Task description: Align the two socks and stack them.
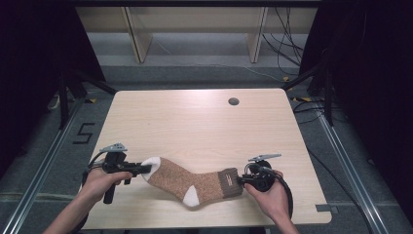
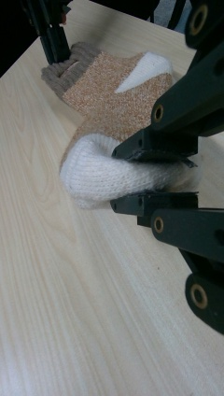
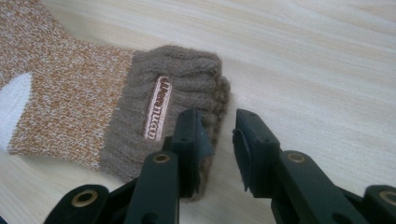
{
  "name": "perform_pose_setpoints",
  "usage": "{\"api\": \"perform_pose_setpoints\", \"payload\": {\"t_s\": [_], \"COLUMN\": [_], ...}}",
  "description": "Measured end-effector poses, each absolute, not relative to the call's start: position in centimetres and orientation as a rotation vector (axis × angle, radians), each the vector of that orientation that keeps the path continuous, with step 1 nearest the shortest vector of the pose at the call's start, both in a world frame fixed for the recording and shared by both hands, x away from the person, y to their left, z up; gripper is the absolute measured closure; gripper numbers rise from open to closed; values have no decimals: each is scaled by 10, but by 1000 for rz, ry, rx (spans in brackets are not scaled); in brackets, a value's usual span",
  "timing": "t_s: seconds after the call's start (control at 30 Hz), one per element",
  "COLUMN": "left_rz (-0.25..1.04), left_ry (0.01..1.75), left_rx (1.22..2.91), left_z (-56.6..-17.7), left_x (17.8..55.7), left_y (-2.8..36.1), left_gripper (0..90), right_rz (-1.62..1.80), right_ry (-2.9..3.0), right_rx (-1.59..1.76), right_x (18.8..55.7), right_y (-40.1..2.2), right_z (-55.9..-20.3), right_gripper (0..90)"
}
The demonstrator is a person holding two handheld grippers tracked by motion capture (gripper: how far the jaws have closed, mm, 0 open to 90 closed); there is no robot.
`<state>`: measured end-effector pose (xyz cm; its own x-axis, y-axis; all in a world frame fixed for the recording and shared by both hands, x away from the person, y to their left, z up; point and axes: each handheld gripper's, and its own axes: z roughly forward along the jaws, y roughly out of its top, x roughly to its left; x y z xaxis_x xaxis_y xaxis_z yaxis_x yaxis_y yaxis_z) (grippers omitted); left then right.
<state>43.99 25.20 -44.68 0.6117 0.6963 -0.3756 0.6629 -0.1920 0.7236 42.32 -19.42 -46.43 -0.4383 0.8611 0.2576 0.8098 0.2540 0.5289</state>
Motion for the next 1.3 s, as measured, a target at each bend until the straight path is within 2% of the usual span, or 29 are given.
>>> {"api": "perform_pose_setpoints", "payload": {"t_s": [1.3], "left_rz": [50], "left_ry": [1074], "left_rx": [1885], "left_z": [-435], "left_x": [442], "left_y": [254], "left_gripper": [763], "right_rz": [950], "right_ry": [2431], "right_rx": [1610], "right_x": [423], "right_y": [-191], "right_z": [-466], "right_gripper": [688]}}
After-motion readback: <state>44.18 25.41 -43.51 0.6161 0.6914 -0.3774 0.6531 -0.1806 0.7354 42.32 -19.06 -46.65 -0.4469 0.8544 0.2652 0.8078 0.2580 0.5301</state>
